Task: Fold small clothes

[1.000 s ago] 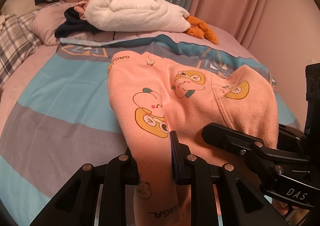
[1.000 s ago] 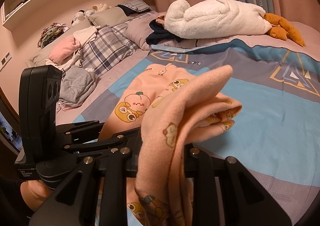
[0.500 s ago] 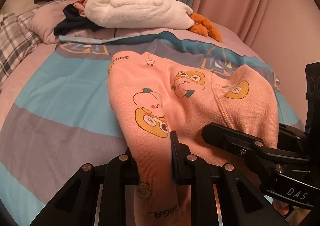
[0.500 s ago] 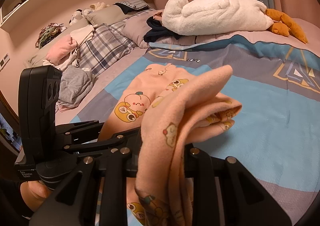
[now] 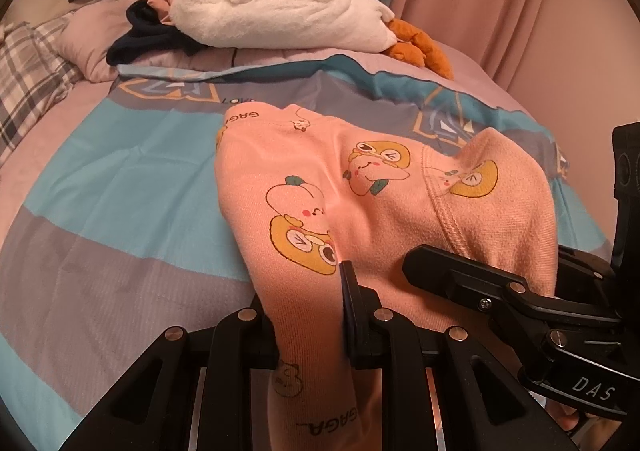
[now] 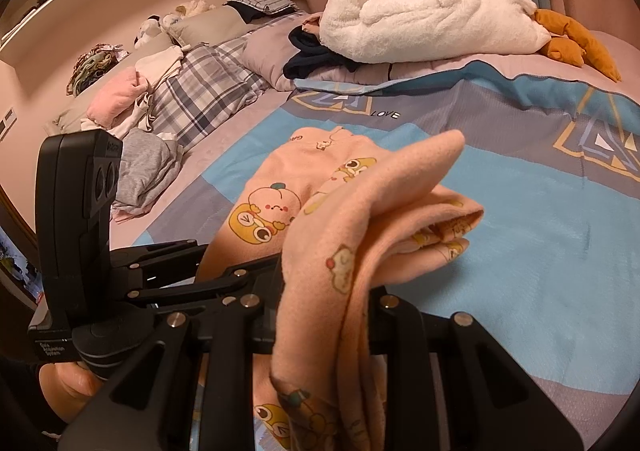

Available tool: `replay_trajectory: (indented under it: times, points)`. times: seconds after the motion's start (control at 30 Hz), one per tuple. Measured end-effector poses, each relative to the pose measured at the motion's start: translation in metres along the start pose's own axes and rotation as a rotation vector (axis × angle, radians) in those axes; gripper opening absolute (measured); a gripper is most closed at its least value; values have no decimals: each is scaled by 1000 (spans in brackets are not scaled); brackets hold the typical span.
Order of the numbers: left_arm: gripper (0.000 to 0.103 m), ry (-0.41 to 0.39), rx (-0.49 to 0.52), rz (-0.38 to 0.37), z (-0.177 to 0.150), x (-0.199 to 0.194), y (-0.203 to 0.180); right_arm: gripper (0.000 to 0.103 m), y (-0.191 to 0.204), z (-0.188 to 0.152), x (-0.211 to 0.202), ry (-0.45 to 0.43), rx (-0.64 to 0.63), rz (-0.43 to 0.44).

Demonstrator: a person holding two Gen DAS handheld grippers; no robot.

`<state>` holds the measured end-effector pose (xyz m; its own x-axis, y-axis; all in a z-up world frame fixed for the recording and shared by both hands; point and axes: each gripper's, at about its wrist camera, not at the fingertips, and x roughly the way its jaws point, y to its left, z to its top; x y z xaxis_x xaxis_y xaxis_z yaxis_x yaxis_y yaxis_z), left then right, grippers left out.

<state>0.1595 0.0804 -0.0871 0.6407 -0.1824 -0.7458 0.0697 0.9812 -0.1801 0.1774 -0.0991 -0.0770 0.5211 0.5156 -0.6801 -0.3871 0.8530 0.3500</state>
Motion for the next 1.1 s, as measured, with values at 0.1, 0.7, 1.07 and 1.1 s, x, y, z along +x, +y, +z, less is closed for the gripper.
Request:
replay_trajectory:
  times: [0.1, 0.7, 1.07, 1.1]
  points:
    - [20, 0, -1, 0, 0, 0, 0, 25, -1, 1, 2, 1, 0, -1]
    - [20, 18, 4, 12, 6, 16, 5, 25, -11, 4, 16, 12, 18, 1]
    - [20, 41, 3, 19, 5, 26, 5, 25, -16, 1, 25, 31, 33, -2]
    - [20, 43, 2, 20, 5, 27, 5, 25, -16, 1, 26, 33, 36, -1]
